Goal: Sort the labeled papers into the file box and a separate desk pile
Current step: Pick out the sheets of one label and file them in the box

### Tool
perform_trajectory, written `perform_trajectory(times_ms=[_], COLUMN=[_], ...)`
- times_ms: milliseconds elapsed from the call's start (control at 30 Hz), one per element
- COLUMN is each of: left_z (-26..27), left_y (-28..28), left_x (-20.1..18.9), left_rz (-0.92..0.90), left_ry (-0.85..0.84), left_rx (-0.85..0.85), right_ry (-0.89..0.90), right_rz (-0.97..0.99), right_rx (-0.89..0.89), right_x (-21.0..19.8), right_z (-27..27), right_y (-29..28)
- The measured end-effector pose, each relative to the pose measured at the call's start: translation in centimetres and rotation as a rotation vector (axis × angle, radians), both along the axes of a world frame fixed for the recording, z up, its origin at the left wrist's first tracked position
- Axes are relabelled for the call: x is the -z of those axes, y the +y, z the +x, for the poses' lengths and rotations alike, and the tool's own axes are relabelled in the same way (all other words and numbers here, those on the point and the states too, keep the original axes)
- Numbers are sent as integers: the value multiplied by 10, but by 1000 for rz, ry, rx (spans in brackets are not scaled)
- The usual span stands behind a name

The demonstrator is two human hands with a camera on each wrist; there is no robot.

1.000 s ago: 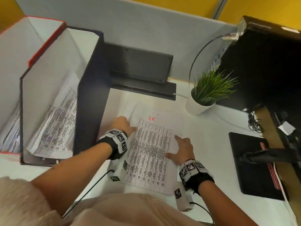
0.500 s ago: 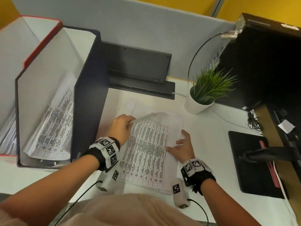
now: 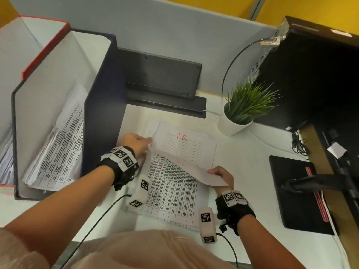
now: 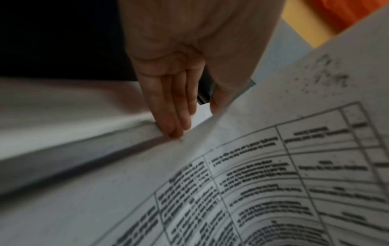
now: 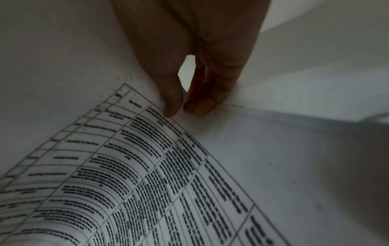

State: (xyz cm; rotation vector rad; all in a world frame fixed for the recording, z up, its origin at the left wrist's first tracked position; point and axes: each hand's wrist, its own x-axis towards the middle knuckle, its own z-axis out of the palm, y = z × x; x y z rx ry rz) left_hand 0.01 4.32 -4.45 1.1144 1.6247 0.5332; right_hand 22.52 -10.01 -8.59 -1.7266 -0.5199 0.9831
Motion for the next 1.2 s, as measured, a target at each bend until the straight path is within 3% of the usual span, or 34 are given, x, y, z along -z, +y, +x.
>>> perform_trajectory(times_ms=[100, 233, 467, 533, 600, 667, 833, 933, 1100, 1200], left_z=[-1, 4, 6, 5, 4, 4, 5, 6, 5, 4], left_y=[2, 0, -9, -15, -22, -30, -35, -34, -26, -16], left_x=[-1, 6, 7, 2, 1, 0, 5, 5, 3, 3], left_rz=[-100, -28, 125, 263, 536, 729, 393, 298, 117, 4], left_ry=[102, 331, 377, 390, 428, 318, -100, -146, -144, -168], left_rx=[142, 233, 360, 413, 434, 417, 225, 117, 140, 42], right_ry=[-42, -79, -45, -62, -95, -121, -81, -67, -182, 161], right_rz=[3, -23, -43, -48, -56, -78, -117, -97, -156, 28], right_rx=[-51, -69, 31, 41, 5, -23, 42, 22, -25, 112], right_x=[-3, -4, 0, 2, 2, 2, -3, -4, -1, 0], right_z=[-2, -2, -2, -1, 0, 1, 1, 3, 4, 2], right_y=[-2, -2, 4, 6, 6, 7, 9, 9, 7, 6])
